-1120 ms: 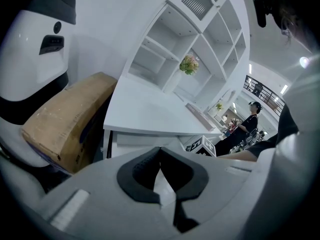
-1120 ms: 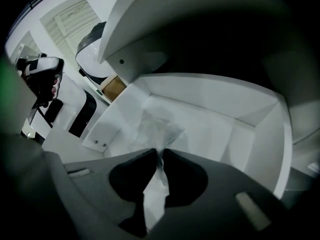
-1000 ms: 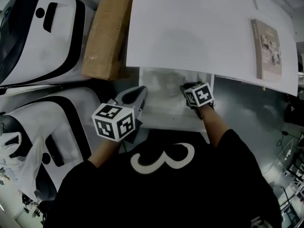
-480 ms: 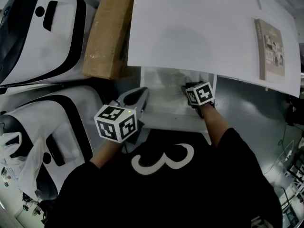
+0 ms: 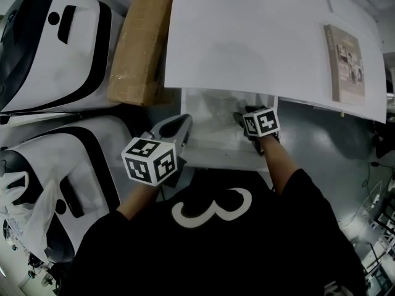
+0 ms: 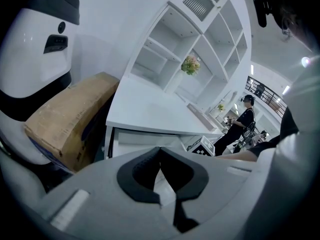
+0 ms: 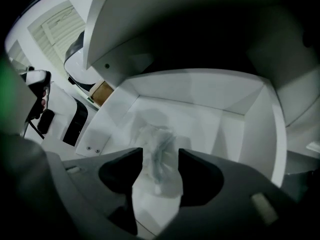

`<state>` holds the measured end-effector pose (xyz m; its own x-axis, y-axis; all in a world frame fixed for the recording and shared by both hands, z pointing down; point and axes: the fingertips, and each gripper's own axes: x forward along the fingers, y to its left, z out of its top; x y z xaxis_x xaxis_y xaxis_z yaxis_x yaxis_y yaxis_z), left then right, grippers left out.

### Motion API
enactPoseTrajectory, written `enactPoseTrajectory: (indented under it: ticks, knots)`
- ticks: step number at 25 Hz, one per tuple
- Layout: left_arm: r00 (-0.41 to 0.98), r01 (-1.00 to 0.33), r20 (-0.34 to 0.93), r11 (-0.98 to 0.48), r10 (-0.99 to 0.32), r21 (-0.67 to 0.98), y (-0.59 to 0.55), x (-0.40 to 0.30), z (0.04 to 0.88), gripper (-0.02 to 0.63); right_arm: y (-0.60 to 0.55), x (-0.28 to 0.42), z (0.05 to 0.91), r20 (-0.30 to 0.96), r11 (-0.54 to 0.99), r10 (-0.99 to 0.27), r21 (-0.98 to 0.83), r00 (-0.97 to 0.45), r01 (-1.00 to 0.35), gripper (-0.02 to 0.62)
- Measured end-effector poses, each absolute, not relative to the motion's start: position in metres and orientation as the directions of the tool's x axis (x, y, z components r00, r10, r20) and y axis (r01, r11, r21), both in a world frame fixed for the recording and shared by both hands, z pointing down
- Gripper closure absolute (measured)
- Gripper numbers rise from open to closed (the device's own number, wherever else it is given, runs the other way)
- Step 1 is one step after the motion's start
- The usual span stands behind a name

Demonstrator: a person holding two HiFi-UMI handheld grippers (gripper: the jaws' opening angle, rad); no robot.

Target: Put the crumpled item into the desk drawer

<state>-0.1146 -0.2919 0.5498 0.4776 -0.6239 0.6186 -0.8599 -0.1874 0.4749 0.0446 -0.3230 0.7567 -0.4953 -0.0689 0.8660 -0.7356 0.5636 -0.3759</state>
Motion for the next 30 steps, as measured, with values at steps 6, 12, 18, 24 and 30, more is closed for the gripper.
enactPoseTrajectory:
  ticks: [6,12,18,24,30]
  knots:
    - [0.491,-0.856,0.607,-0.215,-0.625,0.471,-0.284,-0.109,0.540,0.597,-0.324,0.056,0.724,0.847,0.541,-0.148,-0.363,-0.511,-0.759,0.368]
    - [0.519,-0.840,0.567,-0.258,-0.639,0.477,-0.283,-0.098,0.524,0.597,-0.329,0.069,0.671,0.789,0.521,-0.268,-0.363,-0.552,-0.772,0.370]
    - [0.542,-0.829,0.546,-0.300,-0.639,0.472,-0.268,-0.092,0.510,0.597,-0.317,0.067,0.597,0.673,0.528,-0.373,-0.412,-0.639,-0.743,0.385]
    - [0.571,-0.811,0.498,-0.352,-0.652,0.468,-0.254,-0.087,0.481,0.597,-0.301,0.066,0.508,0.514,0.552,-0.485,-0.447,-0.708,-0.703,0.456]
    - [0.608,-0.783,0.438,-0.408,-0.663,0.470,-0.229,-0.084,0.445,0.597,-0.270,0.056,0.438,0.396,0.621,-0.552,-0.392,-0.734,-0.679,0.512]
